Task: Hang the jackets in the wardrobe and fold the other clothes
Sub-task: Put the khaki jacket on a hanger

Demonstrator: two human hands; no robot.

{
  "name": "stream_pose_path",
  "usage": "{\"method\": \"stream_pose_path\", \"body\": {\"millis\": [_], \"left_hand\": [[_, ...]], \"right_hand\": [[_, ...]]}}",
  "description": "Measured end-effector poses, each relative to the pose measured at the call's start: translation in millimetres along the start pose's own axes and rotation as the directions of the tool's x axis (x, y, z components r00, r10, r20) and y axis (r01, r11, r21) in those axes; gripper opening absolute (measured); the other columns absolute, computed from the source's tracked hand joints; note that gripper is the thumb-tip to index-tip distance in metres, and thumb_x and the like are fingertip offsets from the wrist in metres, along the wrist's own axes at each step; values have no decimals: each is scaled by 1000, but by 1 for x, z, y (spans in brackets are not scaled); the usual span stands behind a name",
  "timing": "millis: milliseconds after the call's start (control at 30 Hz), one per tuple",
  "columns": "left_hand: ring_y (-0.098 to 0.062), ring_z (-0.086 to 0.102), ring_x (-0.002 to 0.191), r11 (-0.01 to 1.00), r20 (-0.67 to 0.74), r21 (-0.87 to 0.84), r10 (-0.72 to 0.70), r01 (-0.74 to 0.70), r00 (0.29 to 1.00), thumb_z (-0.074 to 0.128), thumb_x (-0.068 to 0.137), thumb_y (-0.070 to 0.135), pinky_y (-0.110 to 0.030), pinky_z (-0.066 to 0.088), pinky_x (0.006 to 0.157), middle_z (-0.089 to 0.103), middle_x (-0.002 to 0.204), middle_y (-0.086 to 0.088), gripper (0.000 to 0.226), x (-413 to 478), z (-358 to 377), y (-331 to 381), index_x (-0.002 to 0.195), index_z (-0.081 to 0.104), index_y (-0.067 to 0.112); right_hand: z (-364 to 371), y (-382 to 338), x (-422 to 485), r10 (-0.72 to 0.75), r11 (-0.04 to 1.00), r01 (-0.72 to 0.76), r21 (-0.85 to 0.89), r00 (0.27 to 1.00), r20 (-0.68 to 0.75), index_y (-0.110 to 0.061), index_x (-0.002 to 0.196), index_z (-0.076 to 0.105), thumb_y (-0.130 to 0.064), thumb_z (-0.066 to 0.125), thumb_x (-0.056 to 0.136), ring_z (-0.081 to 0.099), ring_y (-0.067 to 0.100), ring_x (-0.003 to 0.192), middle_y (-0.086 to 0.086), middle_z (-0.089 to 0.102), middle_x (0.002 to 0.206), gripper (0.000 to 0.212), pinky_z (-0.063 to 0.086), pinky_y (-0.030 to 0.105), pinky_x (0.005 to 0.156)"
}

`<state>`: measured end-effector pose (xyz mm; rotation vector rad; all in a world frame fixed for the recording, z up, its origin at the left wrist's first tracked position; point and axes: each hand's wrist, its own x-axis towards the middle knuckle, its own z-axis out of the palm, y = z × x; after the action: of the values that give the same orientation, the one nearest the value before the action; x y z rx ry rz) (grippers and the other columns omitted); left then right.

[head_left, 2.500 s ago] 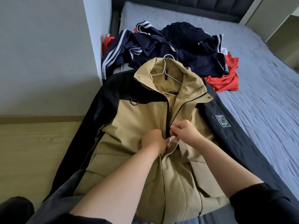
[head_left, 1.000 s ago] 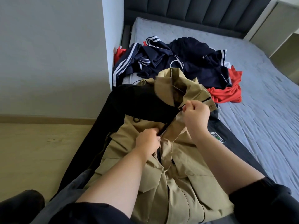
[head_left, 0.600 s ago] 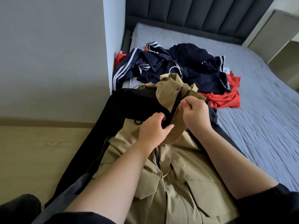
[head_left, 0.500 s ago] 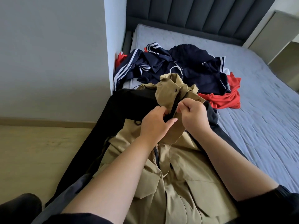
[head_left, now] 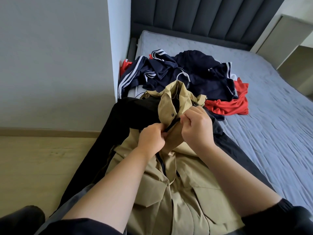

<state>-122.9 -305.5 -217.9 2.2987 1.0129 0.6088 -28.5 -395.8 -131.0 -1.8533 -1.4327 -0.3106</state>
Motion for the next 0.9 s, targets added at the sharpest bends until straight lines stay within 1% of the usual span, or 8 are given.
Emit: {"method": "stream_pose_path", "body": {"millis": [133, 333, 400, 500, 600, 700, 800, 900], "left_hand": [[-19, 50, 68, 992, 56, -27, -123, 124, 991, 51, 86, 25, -30, 38, 62, 46, 66, 13, 28, -5, -1, -3, 61, 40, 29], [-12, 45, 59, 987, 66, -78, -136, 141, 988, 53, 84, 19, -25, 31, 51, 46, 61, 13, 31, -9, -3, -8, 59, 38, 28], [-9, 44, 58, 983, 73, -100, -149, 156, 986, 54, 84, 21, -26, 34, 52, 47, 61, 11, 31, -10, -1, -9, 58, 38, 28], [-17, 49, 63, 969, 125, -156, -172, 190, 977, 53, 87, 17, -31, 41, 59, 50, 62, 8, 30, -5, 0, -11, 60, 42, 24], [-16, 51, 66, 933, 125, -281, -196, 225, 972, 57, 87, 14, -27, 41, 62, 53, 64, 4, 28, 6, -7, -14, 62, 46, 21], [-10, 52, 64, 867, 100, -435, -222, 244, 970, 59, 88, 12, -13, 37, 57, 55, 64, 5, 27, 9, -8, -15, 63, 51, 20], [-11, 56, 67, 748, 110, -580, -320, 322, 941, 57, 91, 13, -20, 40, 59, 60, 68, 4, 23, 11, -3, -13, 69, 58, 21], [-9, 56, 66, 705, 132, -595, -387, 385, 913, 54, 93, 18, -21, 37, 56, 61, 67, 7, 25, 15, 1, -13, 69, 60, 23]], "right_hand": [[5, -7, 1, -49, 998, 51, 32, 997, -53, -1, 53, 50, -2, 51, 79, 44, 23, 64, 7, 47, 56, 26, 40, 34, 56], [17, -14, -8, 22, 993, -16, 113, 998, -54, 2, 53, 48, -3, 49, 81, 40, 19, 65, 7, 46, 57, 28, 36, 30, 56], [21, -15, -11, 109, 979, -100, 177, 993, -37, 3, 55, 50, -3, 49, 83, 44, 20, 65, 5, 48, 58, 29, 35, 28, 58], [26, -13, -3, 383, 871, -380, 310, 922, 53, -10, 57, 53, -8, 50, 92, 47, 9, 55, -8, 46, 51, 35, 35, 22, 55], [33, -4, 18, 430, 846, -427, 320, 900, 64, -6, 64, 55, -18, 47, 96, 39, 2, 46, -11, 43, 44, 35, 30, 14, 49], [40, 14, 33, 495, 805, -478, 353, 868, 45, -8, 82, 54, -31, 40, 99, 44, 2, 60, -11, 49, 65, 31, 34, 12, 54], [49, 49, 36, 535, 791, -535, 295, 840, 89, -17, 92, 52, -30, 36, 100, 47, 2, 74, -14, 50, 79, 22, 35, 8, 61], [57, 84, 33, 560, 817, -573, 72, 816, 144, -14, 110, 55, -25, 40, 98, 49, 19, 106, 2, 55, 111, 22, 39, 30, 92]]}}
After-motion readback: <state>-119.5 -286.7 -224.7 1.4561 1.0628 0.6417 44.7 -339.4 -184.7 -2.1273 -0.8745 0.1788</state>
